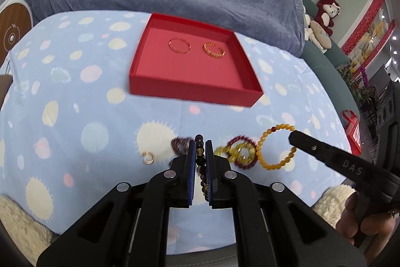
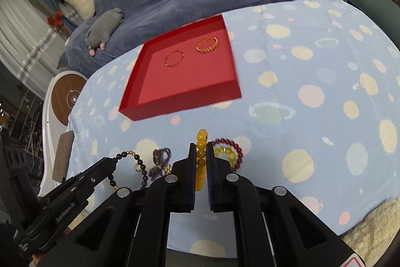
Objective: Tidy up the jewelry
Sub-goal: 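Grasp the black bead bracelet with the left tool while the right tool grasps the orange bead bracelet, then carry both bracelets into the red box and open both tools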
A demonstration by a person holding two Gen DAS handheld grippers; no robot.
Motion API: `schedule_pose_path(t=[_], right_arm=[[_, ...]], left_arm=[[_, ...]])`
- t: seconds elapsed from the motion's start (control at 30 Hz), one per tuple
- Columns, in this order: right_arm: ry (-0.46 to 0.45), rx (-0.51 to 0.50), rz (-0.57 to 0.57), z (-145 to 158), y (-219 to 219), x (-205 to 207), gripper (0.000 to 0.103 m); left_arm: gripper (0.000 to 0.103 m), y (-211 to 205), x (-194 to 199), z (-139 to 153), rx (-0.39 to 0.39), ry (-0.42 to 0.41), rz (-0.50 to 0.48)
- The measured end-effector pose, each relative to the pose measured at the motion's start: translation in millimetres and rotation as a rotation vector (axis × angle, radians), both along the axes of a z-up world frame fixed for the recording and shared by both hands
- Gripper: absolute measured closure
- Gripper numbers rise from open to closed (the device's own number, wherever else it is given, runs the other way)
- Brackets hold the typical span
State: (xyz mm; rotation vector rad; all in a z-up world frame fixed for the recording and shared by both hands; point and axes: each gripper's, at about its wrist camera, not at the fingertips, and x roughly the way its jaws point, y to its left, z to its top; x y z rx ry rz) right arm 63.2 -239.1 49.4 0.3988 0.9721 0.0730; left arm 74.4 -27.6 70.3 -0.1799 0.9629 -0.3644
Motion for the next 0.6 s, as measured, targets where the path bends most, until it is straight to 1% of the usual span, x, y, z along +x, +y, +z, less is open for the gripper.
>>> schedule_pose_path(t=[0.07, 0.2, 0.33, 0.5, 0.53, 0.6], right_arm=[[-0.014, -0.001, 0.007, 5, 1, 8, 0.095], [-0.055, -0.015, 0.024, 20, 1, 35, 0.095], [-0.084, -0.042, 0.037, 29, 1, 77, 0.095], [-0.071, -0.030, 0.055, 21, 5, 134, 0.095], [-0.065, -0.024, 0.057, 17, 6, 142, 0.095], [-0.046, -0.002, 0.057, 7, 7, 160, 0.095]], left_arm=[[0.096, -5, 9, 9, 0.000, -0.018, -0.008], [0.096, -11, 44, 25, -0.025, -0.042, -0.010], [0.096, -15, 84, 34, -0.042, -0.077, 0.005], [0.096, -22, 137, 29, -0.047, -0.086, 0.029], [0.096, -22, 145, 26, -0.041, -0.079, 0.038], [0.096, -22, 161, 18, -0.059, -0.057, 0.045]])
